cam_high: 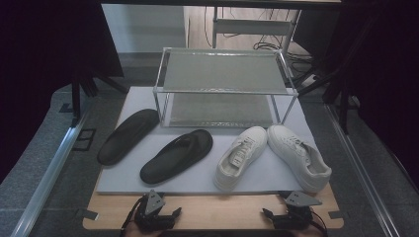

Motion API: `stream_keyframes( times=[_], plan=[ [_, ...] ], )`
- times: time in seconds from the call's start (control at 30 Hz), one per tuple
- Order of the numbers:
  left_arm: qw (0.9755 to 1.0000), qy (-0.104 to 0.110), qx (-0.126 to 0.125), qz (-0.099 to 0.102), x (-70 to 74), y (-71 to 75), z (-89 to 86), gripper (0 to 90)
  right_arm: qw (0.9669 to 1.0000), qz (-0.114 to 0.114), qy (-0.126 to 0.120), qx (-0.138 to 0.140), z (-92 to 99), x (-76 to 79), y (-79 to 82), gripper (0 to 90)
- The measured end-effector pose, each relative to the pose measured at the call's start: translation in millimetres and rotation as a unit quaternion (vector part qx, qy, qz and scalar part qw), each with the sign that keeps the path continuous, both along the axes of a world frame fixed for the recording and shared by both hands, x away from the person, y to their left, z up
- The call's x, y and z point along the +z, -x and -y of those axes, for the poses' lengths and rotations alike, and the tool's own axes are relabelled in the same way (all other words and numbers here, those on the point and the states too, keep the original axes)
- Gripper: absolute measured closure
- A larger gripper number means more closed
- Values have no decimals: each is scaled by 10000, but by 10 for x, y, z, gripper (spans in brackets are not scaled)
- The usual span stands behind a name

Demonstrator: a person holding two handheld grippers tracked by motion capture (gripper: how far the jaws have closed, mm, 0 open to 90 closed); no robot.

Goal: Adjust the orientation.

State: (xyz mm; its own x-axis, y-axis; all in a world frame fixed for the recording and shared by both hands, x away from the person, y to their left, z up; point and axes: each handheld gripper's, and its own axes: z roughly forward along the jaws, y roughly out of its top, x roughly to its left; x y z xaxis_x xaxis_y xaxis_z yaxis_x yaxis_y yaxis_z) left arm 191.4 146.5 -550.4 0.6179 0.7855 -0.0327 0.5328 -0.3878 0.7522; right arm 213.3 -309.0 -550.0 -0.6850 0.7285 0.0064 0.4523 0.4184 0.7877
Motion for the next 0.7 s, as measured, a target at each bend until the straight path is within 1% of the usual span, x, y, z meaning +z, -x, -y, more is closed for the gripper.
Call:
stream_keyframes(
  times=[0.4, 0.43, 0.53, 0.63, 0.7],
  plan=[
    [9999, -71, 35, -91, 27, -6, 4, 196, 10000, 4, -6, 7, 2, -1, 0, 110],
    [9999, -70, 36, -107, 33, -5, 0, 209, 10000, 4, -6, 8, 2, -1, 0, 110],
    [9999, -34, 29, -148, 50, -1, -13, 217, 10000, 4, -6, 7, 2, -1, 0, 110],
    [9999, 19, 34, -133, 86, 11, -23, 227, 10000, 5, -7, 7, 3, -1, 0, 110],
    [9998, 107, 41, -131, 119, 22, -36, 240, 10000, 5, -7, 8, 3, -1, 0, 110]
  ],
)
